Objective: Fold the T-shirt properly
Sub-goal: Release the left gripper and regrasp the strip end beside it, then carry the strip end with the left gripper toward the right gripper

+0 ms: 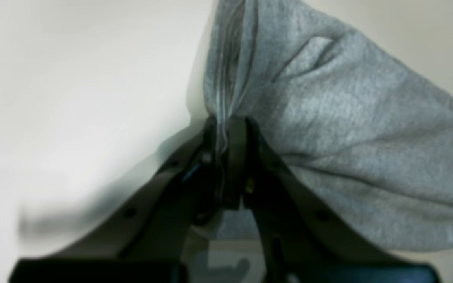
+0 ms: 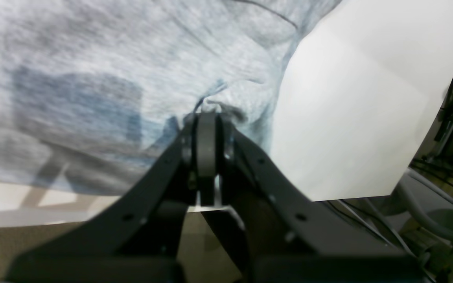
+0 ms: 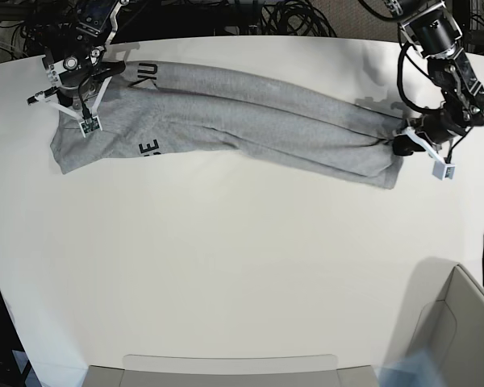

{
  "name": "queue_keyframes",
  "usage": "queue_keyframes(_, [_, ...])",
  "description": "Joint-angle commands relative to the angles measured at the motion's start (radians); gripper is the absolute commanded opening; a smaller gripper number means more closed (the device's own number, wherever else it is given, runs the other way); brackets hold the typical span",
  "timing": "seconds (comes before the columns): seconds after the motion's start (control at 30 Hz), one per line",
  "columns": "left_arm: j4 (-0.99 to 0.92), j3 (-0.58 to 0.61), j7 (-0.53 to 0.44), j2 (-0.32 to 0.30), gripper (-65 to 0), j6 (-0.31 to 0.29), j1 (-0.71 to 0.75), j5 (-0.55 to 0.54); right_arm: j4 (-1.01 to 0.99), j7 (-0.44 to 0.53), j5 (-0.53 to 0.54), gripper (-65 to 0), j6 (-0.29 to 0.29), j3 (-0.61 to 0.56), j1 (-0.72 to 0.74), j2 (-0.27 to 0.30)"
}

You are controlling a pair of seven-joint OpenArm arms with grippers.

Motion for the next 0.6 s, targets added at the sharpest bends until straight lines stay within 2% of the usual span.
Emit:
queue_keyframes(0.0, [-0.016, -0.032, 0.106, -0.044, -65.0, 0.06, 0.001, 0.204, 0.017, 0.001, -0.006, -65.0, 0.015, 0.0, 0.005, 0.001])
queue_keyframes(0.13, [-0.017, -0.098, 0.103, -0.083, -65.0, 0.06, -0.017, 0.204, 0.017, 0.001, -0.005, -65.0, 0.015, 0.0, 0.014, 0.001])
queue_keyframes(0.33, [-0.012, -0.09, 0.108, -0.089, -65.0, 0.06, -0.068, 0.204, 0.017, 0.001, -0.006, -65.0, 0.015, 0.0, 0.018, -0.004])
queue_keyframes(0.47, [0.06, -0.099, 0.109, -0.083, -65.0, 0.06, -0.067, 0.199, 0.017, 0.001, -0.006, -65.0, 0.015, 0.0, 0.018, -0.004])
queue_keyframes(0.57, [0.193, -0.101, 0.116, -0.043, -65.0, 0.06, -0.042, 0.199, 0.017, 0.001, -0.006, -65.0, 0.015, 0.0, 0.018, -0.004])
